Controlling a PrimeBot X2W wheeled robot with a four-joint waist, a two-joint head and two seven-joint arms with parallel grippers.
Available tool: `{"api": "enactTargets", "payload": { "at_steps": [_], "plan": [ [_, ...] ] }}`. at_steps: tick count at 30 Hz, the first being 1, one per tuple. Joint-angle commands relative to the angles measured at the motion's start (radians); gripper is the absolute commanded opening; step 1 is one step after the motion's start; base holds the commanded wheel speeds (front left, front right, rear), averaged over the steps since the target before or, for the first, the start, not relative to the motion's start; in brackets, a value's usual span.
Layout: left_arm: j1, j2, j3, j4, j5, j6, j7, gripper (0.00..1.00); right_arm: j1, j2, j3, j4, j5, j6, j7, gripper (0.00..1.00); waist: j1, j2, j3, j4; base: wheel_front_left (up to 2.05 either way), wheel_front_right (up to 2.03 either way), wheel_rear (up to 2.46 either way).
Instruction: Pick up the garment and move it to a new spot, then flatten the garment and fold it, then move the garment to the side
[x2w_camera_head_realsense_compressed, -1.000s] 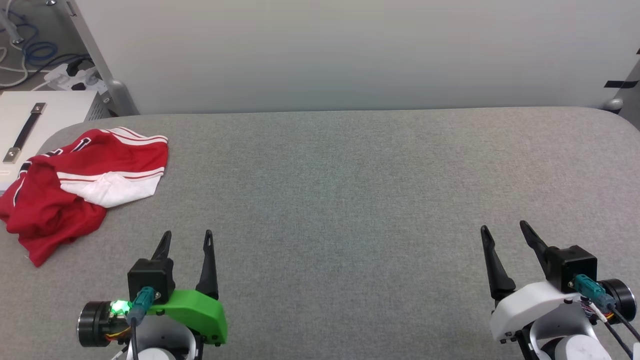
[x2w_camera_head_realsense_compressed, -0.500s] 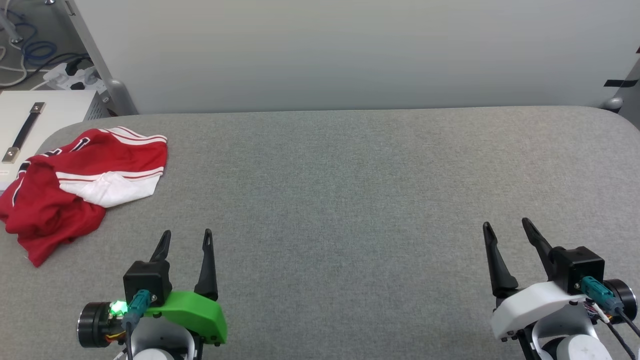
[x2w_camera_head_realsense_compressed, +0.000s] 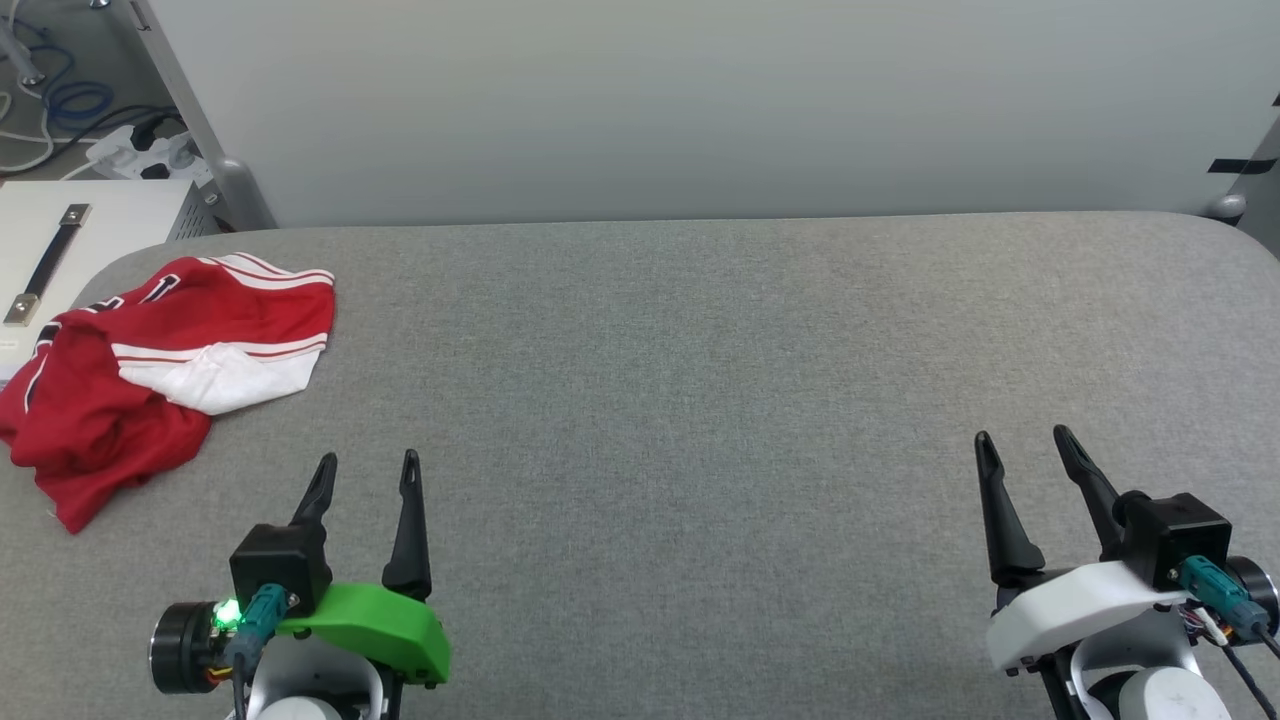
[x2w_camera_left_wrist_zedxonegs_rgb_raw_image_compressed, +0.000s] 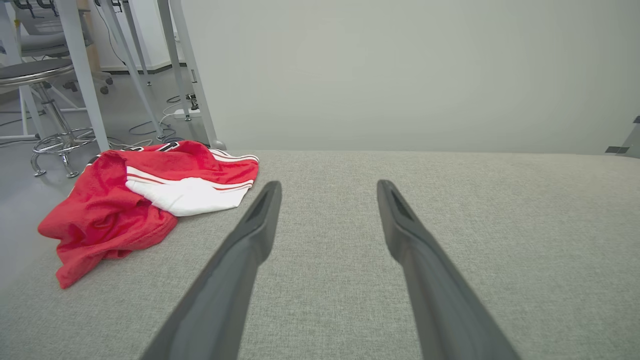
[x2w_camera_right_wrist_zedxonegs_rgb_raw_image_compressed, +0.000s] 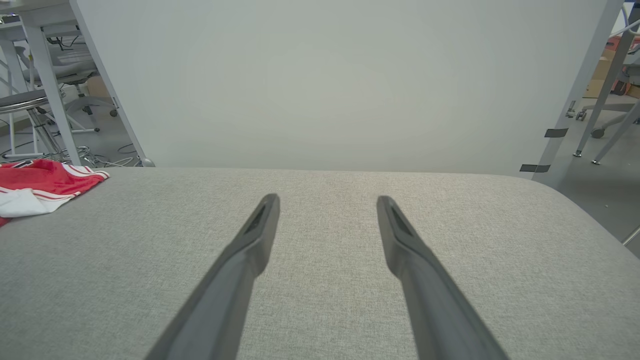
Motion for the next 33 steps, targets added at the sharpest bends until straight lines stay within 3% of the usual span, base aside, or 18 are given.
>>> {"api": "enactTargets", "payload": {
  "at_steps": [1, 33],
  "plan": [
    [0.007, -0.002, 0.005, -0.006, -0.006, -0.009, -0.010, 1.00, -0.003, 0.001, -0.002, -0.008, 0.012, 0.000, -0.013, 1.00, 0.0000, 0.0000, 0.000, 0.000, 0.00, 0.00, 0.00],
    [0.019, -0.003, -0.010, 0.068, -0.046, -0.039, -0.076, 1.00, 0.000, 0.001, -0.009, 0.045, 0.053, -0.001, -0.078, 1.00, 0.0000, 0.0000, 0.006, 0.000, 0.00, 0.00, 0.00]
  ]
}}
